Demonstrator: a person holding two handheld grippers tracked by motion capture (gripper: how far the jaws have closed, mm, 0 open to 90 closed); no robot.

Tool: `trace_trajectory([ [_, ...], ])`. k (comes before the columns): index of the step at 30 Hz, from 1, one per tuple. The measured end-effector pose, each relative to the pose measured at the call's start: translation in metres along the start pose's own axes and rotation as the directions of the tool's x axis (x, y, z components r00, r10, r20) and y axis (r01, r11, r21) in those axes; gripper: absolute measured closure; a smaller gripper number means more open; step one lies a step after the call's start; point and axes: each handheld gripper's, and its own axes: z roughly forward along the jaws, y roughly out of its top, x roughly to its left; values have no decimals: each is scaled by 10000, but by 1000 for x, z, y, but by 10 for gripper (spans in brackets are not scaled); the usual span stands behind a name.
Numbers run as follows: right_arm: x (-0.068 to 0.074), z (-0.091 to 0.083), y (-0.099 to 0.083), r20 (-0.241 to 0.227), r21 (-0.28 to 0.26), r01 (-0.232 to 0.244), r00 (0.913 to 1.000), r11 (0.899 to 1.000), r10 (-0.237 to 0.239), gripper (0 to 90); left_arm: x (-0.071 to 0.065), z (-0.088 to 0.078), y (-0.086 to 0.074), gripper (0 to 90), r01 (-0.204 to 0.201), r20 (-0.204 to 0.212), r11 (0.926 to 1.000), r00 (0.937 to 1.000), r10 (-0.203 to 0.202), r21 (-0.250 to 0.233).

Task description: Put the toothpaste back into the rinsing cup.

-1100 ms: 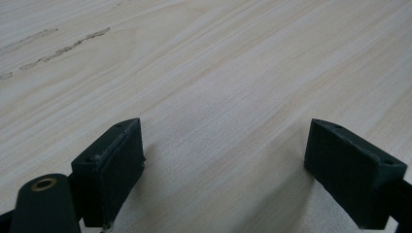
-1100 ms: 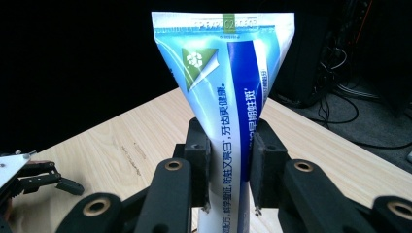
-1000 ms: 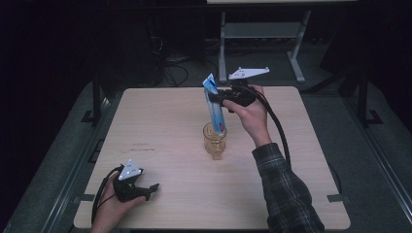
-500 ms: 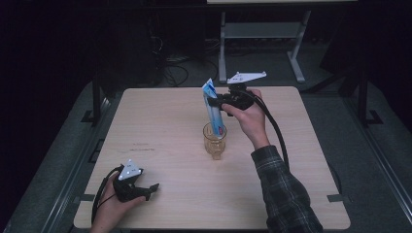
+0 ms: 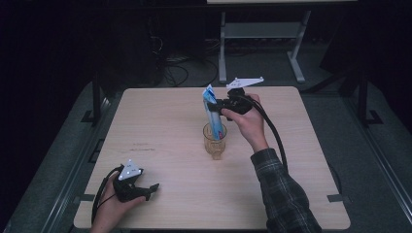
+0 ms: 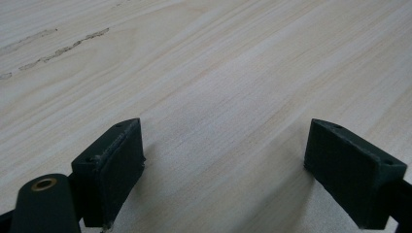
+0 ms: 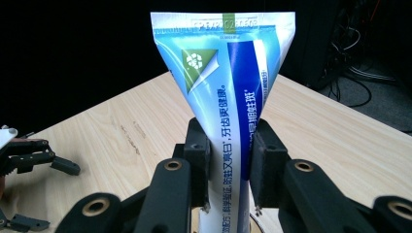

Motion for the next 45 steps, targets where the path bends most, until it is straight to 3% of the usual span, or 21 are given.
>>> trace_trajectory([
  [32,-5,16,-27,-11,769,-93,10000,9970,94,719,0,0,0,133,21,19,10000,10000,-21,-3],
  [45,-4,21,-31,-86,965,34,10000,9953,-26,702,0,0,0,133,14,20,10000,10000,-14,-6],
])
